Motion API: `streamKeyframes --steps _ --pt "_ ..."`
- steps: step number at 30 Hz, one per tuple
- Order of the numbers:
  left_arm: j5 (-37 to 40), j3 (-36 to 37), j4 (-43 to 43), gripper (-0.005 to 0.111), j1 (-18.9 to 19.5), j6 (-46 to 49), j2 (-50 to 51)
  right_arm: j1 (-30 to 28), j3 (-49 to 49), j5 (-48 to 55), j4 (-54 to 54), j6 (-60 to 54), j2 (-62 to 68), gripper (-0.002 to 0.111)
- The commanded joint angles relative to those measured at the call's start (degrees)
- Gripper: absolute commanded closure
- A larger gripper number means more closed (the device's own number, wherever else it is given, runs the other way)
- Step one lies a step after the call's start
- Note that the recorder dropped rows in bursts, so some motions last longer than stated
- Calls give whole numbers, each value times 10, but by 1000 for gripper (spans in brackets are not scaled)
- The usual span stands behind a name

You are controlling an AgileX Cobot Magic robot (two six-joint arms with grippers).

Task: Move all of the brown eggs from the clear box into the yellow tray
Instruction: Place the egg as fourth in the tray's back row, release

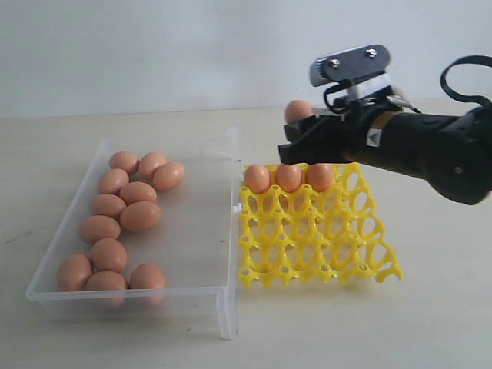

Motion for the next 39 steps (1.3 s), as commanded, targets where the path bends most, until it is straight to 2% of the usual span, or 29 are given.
streamKeyframes --steps 1,8,24,30,39 --pt "-4 -2 0 107 -1 -3 -3 -58 30 -63 -6 9 4 108" --pt "-4 -2 0 107 -1 -3 -3 -105 30 -96 -19 20 75 108" --pt "-4 -2 0 107 -1 -3 -3 -124 30 -158 -4 13 146 108" --pt "-4 -2 0 107 -1 -3 -3 -129 25 -166 -12 10 147 100" --pt "-4 -2 0 107 -1 -3 -3 -129 12 -158 -32 -7 173 98"
